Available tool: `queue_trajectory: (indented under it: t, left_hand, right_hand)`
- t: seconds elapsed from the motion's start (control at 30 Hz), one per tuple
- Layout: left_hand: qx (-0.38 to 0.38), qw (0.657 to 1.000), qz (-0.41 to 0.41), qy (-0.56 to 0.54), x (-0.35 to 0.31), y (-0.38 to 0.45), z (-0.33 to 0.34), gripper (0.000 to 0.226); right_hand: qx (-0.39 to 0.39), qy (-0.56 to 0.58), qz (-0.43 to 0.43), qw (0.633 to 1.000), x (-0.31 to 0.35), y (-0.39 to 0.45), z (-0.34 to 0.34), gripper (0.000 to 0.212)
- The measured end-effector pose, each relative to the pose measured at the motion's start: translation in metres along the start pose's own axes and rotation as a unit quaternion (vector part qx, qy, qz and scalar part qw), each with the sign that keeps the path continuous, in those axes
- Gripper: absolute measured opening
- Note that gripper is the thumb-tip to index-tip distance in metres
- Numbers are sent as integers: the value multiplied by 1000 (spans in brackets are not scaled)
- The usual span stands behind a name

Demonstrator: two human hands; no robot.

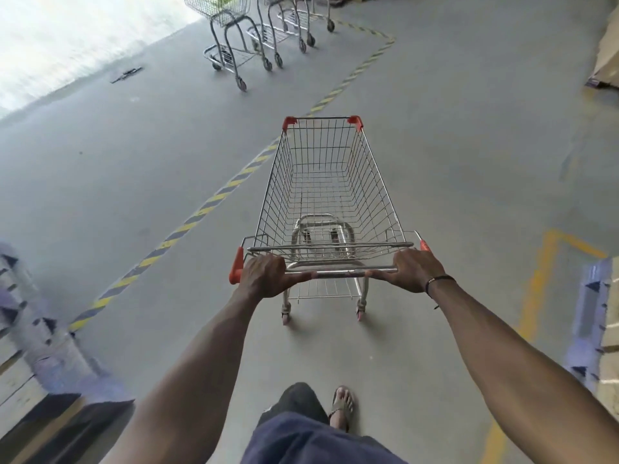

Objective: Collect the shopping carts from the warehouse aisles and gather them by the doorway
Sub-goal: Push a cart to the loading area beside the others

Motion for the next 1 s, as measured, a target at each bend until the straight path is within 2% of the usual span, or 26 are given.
queue_trajectory:
  t: [0.4, 1.0]
  left_hand:
    - [-39, 998, -51, -14, 55, 216, -86, 101]
    - [-31, 993, -104, -47, 176, 526, -230, 87]
  right_hand:
    - [-8, -27, -56, 998, -51, 256, -127, 97]
    - [3, -71, -103, 992, -71, 617, -308, 104]
Point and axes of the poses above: each hand's wrist, its own y-axis towards the middle knuckle, its own z-axis out of the palm, x = y × z, the point moved 5 cm from there along y, towards the middle knuckle, and after that the axes turned 9 degrees about x, right-handed, at the moved point
